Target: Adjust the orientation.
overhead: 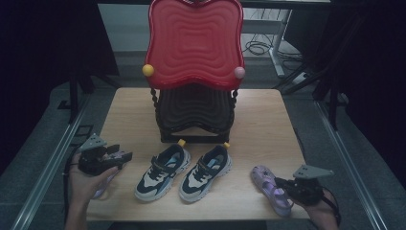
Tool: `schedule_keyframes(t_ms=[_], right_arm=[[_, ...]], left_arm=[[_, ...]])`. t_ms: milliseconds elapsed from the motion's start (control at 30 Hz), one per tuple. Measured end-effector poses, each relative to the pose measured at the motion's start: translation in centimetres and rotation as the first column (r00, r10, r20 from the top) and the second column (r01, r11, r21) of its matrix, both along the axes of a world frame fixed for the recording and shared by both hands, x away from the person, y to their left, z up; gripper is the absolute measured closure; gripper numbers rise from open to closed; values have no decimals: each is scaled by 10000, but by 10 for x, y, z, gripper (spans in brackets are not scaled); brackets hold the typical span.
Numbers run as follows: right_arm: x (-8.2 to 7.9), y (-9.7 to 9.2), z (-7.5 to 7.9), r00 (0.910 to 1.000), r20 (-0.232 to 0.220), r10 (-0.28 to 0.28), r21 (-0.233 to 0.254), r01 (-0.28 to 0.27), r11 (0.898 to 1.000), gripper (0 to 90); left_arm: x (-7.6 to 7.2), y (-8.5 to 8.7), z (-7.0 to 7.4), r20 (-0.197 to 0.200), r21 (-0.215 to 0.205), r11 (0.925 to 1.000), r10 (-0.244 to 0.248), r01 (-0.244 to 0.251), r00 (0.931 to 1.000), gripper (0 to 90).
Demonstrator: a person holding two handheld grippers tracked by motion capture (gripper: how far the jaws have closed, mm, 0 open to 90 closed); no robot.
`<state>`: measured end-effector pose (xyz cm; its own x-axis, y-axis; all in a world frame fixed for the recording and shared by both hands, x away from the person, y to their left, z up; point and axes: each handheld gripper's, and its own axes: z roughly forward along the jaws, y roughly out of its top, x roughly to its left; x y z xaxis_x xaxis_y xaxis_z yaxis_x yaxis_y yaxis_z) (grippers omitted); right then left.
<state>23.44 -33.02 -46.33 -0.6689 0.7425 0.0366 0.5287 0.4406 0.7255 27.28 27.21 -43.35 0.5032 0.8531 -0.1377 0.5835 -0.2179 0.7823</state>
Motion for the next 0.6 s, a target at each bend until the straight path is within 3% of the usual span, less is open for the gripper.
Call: schedule_keyframes(t_ms=[100,167,200,333,400,600], right_arm=[[-9,21,-5,9955,-398,856,-133,-862,9962,888],[-10,24,-6,9939,-488,985,-198,-996,9948,888],[-14,32,-11,9888,-817,1246,-467,-1287,9906,888],[-17,36,-16,9857,-1111,1269,-915,-1373,9863,888],[-18,35,-19,9866,-1275,1023,-1267,-1185,9848,889],[-17,28,-20,9891,-1244,791,-1293,-952,9870,888]], left_arm=[[0,1,0,-5,7,10000,-16,16,10000,363],[-1,2,0,-11,5,10000,-13,13,10000,363],[-1,2,0,-12,10,10000,-5,5,10000,363],[-1,4,1,0,-17,10000,34,-34,10000,363],[-1,5,1,12,-28,10000,39,-39,10000,363],[0,4,1,-4,6,10000,-14,14,10000,363]])
